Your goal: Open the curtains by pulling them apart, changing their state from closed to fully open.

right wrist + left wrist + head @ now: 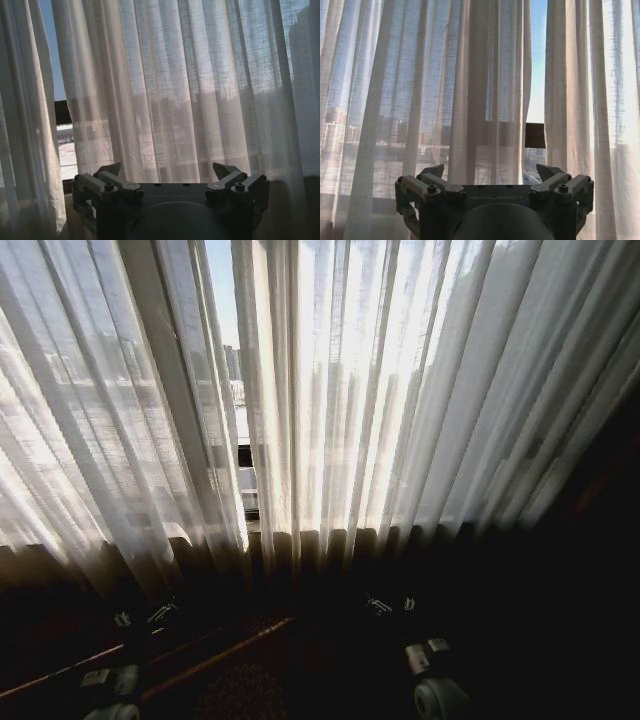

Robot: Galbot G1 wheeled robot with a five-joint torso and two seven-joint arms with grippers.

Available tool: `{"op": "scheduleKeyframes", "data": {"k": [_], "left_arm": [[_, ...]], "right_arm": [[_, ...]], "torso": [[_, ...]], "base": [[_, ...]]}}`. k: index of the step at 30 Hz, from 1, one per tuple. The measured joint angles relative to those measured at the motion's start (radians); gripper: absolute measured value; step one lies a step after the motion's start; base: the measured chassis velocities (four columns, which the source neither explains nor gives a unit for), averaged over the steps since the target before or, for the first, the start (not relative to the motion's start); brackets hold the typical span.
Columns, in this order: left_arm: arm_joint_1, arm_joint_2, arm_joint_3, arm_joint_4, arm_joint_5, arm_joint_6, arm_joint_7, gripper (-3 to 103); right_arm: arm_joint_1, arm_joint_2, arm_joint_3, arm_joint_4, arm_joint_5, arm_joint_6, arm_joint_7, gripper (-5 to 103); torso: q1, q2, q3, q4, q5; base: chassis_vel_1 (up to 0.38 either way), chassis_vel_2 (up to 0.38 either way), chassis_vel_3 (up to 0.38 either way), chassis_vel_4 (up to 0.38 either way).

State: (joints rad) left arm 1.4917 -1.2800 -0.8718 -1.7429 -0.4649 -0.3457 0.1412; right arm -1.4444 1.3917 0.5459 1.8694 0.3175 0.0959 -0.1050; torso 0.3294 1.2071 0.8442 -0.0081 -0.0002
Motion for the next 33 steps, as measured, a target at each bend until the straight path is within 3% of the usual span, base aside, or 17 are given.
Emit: {"op": "scheduleKeyframes", "data": {"k": [18, 33], "left_arm": [[0.000, 0.000, 0.000, 0.000, 0.000, 0.000, 0.000, 100], [0.000, 0.000, 0.000, 0.000, 0.000, 0.000, 0.000, 100]], "right_arm": [[0.004, 0.001, -0.003, -0.012, -0.009, 0.017, -0.034, 100], [0.006, 0.010, -0.006, -0.032, -0.025, 0.027, -0.073, 100]], "torso": [[0.000, 0.000, 0.000, 0.0001, 0.0000], [0.000, 0.000, 0.000, 0.0000, 0.0000]], "base": [[-0.003, 0.018, 0.006, -0.015], [-0.159, 0.233, 0.144, -0.216]]}}
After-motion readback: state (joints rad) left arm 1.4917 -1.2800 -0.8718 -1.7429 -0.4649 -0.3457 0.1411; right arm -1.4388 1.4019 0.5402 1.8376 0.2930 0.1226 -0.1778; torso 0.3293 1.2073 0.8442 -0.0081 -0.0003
